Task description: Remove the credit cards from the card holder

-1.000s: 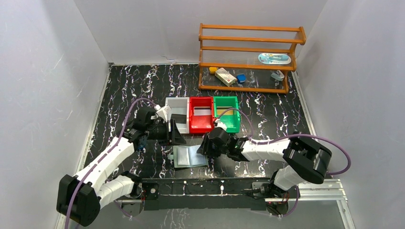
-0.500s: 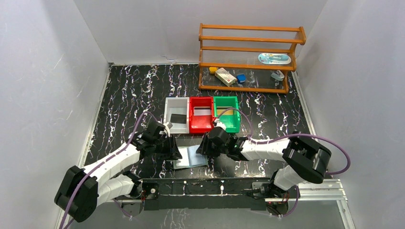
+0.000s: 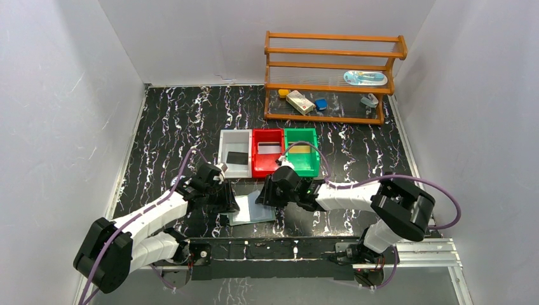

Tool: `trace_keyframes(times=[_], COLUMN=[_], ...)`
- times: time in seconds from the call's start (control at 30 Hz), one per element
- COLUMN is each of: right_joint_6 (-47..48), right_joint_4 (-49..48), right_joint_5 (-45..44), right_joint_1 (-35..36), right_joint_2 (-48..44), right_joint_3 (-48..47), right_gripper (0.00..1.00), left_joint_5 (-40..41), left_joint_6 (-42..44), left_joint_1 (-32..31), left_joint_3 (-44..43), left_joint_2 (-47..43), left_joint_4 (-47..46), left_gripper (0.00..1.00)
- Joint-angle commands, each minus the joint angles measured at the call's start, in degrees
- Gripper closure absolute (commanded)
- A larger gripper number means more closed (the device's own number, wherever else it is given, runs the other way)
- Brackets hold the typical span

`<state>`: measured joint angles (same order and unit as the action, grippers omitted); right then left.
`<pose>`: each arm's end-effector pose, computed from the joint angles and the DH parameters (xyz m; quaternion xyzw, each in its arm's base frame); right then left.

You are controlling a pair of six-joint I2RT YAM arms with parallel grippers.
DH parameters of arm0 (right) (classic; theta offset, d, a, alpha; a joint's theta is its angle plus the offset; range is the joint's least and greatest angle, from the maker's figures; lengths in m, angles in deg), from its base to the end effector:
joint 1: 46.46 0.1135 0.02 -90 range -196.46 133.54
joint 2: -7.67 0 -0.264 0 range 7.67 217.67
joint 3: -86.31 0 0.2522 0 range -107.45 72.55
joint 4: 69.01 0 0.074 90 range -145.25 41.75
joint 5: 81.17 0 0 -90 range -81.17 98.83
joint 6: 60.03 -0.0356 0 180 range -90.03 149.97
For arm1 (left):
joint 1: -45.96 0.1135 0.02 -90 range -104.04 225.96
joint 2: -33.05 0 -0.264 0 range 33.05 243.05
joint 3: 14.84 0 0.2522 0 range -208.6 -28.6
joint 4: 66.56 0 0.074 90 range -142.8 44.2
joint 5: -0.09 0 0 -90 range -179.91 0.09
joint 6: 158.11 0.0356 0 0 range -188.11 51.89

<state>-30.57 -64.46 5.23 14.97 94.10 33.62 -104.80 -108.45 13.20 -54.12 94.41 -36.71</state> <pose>0.1451 0.2617 0.1690 0.0067 0.8995 0.3675 0.2361 0.1582 -0.1127 0.1651 -0.0198 0.9381 -0.2910 0.1869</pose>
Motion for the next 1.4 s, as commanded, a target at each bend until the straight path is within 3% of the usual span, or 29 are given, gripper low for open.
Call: trace_keyframes(times=[0.0,0.37,0.9,1.2,1.37], right_joint_6=[0.14,-0.03,-9.61,-12.59,-11.2], right_joint_4=[-2.49,-12.43,-34.89,-29.03,-25.74], right_joint_5=[1.43,6.27,16.57,13.78,12.16], right_joint_1=[0.48,1.41,1.37,1.41,1.41], right_joint_2=[1.44,1.3,14.74,18.24,16.23], right_joint_3=[-2.19,-1.68,-0.35,-0.76,-1.11], right_gripper=[0.57,0.59,0.51,0.45,0.48], left_joint_5=[0.59,0.18,5.94,15.13,14.6], left_joint_6=[-0.01,-0.09,-5.75,-7.48,-7.06], left_joint_1=[-0.14,-0.19,-0.13,-0.12,-0.17], left_joint_3=[0.75,1.37,1.26,-4.6,-5.3], left_joint_2=[-0.13,0.08,-9.92,-16.91,-19.18], left_joint_4=[-0.55,-1.59,2.64,12.93,12.88], left_gripper=[0.74,0.75,0.77,0.6,0.58])
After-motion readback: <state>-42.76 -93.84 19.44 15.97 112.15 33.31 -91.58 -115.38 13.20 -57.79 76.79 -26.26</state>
